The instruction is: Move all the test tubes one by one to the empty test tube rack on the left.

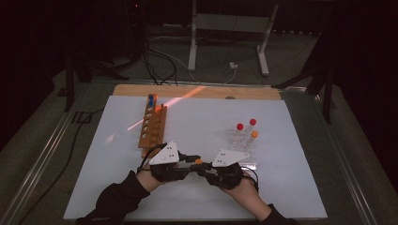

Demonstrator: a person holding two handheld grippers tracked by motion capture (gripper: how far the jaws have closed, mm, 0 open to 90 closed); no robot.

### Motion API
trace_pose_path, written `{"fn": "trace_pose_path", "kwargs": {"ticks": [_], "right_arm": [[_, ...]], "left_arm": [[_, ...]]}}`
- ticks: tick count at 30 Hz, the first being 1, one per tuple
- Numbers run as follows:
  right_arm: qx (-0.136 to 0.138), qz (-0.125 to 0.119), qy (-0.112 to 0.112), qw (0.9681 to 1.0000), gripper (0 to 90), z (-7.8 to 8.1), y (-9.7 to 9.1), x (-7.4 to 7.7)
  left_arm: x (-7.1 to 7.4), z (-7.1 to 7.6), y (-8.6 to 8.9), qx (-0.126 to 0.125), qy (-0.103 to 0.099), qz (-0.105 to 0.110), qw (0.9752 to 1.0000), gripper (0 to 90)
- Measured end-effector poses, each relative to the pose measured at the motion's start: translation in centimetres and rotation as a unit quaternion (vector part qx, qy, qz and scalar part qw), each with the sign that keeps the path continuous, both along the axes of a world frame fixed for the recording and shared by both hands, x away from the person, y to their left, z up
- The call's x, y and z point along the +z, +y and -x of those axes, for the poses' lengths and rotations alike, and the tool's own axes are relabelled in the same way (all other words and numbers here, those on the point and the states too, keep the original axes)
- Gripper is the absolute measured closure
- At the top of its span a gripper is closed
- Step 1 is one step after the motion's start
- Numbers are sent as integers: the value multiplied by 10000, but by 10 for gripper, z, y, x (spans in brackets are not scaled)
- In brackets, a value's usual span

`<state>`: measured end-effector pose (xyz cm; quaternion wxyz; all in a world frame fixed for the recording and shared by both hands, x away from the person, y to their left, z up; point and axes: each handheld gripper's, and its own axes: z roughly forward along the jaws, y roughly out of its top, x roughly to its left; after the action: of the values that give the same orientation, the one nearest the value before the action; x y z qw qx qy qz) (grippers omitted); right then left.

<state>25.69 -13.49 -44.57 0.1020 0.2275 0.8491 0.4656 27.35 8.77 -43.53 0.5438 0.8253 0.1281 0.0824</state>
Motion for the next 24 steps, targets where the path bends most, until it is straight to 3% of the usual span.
{"fn": "trace_pose_path", "kwargs": {"ticks": [3,9,17,21,24], "right_arm": [[-43,-75,-29,10000,738,0,-2,1],[-117,-186,-35,9998,617,-2,-6,3],[-324,-492,-83,9982,266,-2,-13,9],[-411,-588,-133,9973,139,-2,-16,10],[-499,-655,-207,9964,94,-2,-19,12]], "left_arm": [[3,-2,1,25,61,81,9999,716],[14,-9,8,122,37,126,9998,717],[30,-21,27,419,11,187,9989,718],[39,-28,38,594,-45,197,9980,717],[49,-35,50,800,-119,221,9965,718]]}}
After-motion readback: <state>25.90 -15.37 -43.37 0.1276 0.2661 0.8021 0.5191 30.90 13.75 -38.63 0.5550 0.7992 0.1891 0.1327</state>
